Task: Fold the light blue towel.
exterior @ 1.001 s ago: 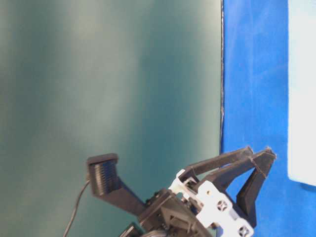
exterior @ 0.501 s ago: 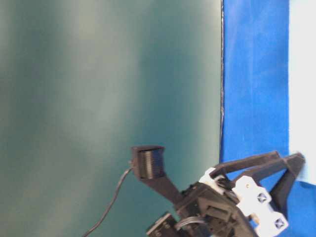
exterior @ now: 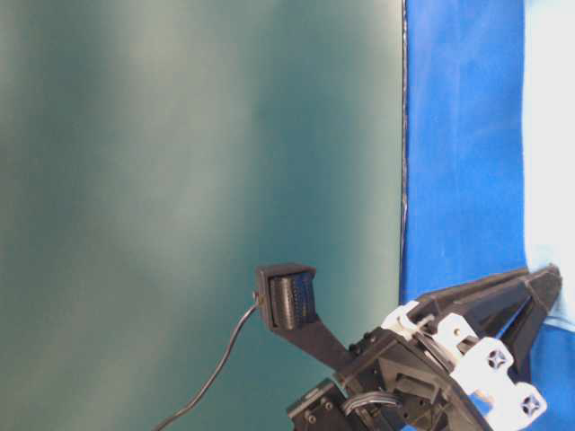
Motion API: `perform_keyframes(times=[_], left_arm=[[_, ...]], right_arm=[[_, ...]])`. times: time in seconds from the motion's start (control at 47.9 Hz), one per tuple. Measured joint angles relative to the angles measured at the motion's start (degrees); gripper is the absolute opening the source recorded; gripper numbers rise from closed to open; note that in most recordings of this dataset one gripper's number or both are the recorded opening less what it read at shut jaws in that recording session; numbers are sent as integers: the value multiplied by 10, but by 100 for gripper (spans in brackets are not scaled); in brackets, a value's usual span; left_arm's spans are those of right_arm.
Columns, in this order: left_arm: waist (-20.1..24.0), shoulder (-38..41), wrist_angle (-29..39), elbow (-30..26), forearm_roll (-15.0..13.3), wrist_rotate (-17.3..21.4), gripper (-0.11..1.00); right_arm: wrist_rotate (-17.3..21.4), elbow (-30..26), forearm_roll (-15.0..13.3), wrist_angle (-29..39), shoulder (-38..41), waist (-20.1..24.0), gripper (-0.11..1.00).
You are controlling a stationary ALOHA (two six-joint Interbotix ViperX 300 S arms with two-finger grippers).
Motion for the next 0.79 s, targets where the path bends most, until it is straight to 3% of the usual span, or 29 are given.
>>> perform_keyframes(times=[0.063,0.104,0.438,0.793], left_arm=[[-3,0,15,-5,0,0,6],[-4,-1,22,-6,0,0,3],[-2,-20,66,-15,0,2,3],[-1,-136,146,-39,0,-5,3]], right_arm=[[-3,-1,1,7,0,3,7],[-2,-2,1,11,0,4,2],[-1,-3,3,31,-34,4,2],[-1,-31,1,129,-201,4,2]])
